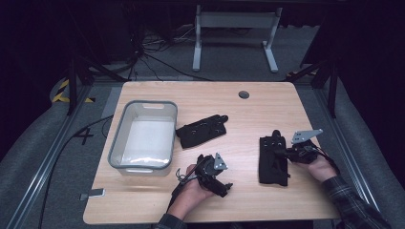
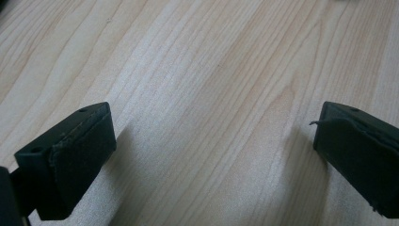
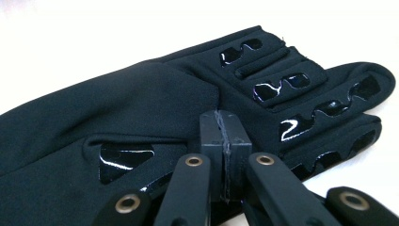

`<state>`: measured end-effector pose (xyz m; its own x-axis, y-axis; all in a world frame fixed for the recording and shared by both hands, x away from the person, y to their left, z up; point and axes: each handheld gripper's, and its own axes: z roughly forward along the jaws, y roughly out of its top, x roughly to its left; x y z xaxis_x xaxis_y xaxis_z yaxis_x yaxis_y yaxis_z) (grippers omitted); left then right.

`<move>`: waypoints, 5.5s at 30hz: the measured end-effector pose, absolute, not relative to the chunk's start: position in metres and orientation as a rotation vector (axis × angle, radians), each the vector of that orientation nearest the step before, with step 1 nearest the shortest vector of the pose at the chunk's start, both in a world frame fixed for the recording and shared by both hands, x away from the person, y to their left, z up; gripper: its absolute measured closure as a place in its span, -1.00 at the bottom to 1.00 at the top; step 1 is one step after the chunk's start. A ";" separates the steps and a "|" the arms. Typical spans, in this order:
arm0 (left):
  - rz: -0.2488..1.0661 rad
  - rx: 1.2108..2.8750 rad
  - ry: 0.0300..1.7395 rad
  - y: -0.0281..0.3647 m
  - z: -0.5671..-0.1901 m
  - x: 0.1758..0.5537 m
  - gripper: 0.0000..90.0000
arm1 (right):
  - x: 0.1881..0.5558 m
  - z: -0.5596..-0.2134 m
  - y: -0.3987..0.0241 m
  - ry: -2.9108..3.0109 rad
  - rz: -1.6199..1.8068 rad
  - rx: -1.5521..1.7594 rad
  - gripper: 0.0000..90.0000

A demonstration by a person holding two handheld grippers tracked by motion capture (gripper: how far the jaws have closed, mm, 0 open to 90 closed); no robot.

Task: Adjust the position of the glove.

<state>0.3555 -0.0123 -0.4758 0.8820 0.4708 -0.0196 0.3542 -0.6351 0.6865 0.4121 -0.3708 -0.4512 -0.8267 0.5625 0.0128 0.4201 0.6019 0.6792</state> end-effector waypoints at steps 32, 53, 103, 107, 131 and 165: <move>0.228 2.328 0.661 -0.009 -0.464 0.358 -0.28 | 0.361 -0.447 -0.417 2.493 1.088 0.905 -0.13; 0.390 2.330 0.945 -0.023 -0.434 0.440 1.00 | 0.349 -0.466 -0.436 2.461 1.057 0.928 -0.65; 0.362 2.269 0.957 -0.046 -0.422 0.487 1.00 | 0.349 -0.466 -0.436 2.465 1.057 0.923 -0.67; 0.341 2.297 0.954 -0.045 -0.432 0.490 1.00 | 0.349 -0.466 -0.436 2.465 1.057 0.923 -0.67; 0.239 2.356 0.949 -0.032 -0.446 0.435 1.00 | 0.349 -0.466 -0.435 2.474 1.060 0.910 -0.68; 0.185 2.344 0.833 -0.025 -0.449 0.375 0.98 | 0.357 -0.448 -0.379 2.629 1.173 0.751 0.91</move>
